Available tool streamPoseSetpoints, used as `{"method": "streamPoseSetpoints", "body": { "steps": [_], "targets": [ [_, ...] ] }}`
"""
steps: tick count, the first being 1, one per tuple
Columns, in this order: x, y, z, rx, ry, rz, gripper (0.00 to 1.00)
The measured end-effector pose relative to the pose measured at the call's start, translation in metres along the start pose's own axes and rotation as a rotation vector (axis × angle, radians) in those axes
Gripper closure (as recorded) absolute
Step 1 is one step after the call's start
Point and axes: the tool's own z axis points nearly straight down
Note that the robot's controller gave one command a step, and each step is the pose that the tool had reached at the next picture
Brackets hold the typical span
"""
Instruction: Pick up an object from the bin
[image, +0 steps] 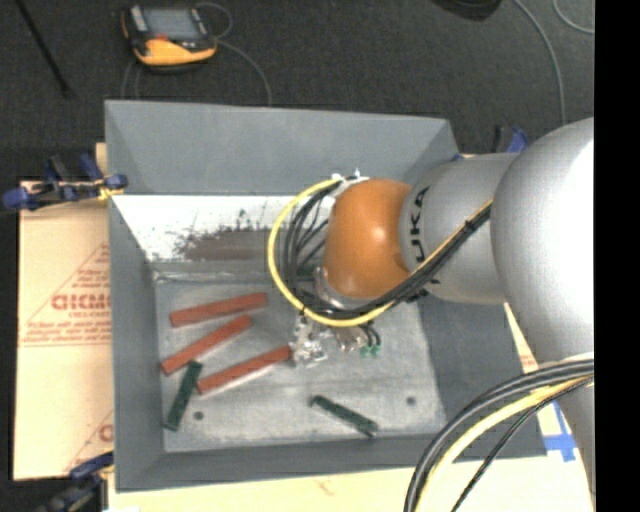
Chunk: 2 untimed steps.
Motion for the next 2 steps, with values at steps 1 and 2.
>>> {"method": "streamPoseSetpoints", "body": {
  "steps": [1,2],
  "targets": [
    [-0.0073,0.0007,-0.0002,0.002,-0.04,-0.001,0.0],
    [-0.007,0.001,-0.0002,0.002,-0.038,-0.002,0.0]
  ]
}}
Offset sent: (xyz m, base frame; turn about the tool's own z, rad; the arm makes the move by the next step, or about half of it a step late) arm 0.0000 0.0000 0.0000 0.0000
